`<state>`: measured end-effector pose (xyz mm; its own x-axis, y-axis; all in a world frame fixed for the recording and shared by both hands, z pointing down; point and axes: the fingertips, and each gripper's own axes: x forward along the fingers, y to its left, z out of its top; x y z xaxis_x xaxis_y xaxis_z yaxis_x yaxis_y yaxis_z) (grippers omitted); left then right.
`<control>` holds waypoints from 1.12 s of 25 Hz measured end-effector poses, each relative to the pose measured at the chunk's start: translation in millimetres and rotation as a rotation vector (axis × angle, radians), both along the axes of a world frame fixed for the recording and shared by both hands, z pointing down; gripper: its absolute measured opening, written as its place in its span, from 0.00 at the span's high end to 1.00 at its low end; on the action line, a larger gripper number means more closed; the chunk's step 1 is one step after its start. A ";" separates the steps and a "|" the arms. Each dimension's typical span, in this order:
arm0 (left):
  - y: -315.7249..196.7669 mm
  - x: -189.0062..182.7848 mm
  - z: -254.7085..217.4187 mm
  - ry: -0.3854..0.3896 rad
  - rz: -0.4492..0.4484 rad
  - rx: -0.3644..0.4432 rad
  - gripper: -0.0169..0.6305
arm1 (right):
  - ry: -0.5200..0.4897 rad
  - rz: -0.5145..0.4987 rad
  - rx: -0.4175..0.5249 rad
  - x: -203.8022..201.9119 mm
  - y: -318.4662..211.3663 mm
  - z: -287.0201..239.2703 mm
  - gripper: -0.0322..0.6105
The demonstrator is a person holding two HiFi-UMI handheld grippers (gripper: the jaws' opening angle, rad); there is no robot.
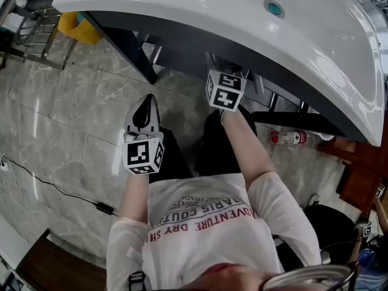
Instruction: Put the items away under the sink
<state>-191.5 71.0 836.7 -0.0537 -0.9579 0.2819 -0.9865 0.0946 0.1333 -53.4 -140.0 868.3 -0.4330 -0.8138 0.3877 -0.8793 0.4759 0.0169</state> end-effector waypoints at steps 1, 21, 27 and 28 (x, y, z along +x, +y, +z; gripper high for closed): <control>-0.2 1.0 1.7 0.002 0.000 -0.003 0.94 | 0.005 -0.001 -0.003 -0.4 -1.8 1.0 0.36; 2.4 12.4 10.5 0.024 -0.001 -0.009 0.94 | 0.043 0.096 -0.015 -1.9 -21.4 6.1 0.36; 10.0 10.4 13.3 0.030 -0.007 -0.009 0.94 | -0.020 0.116 0.053 5.1 -12.1 -5.3 0.36; 10.6 9.2 13.2 0.031 -0.009 -0.007 0.94 | -0.025 0.117 0.067 5.6 -9.4 -10.0 0.36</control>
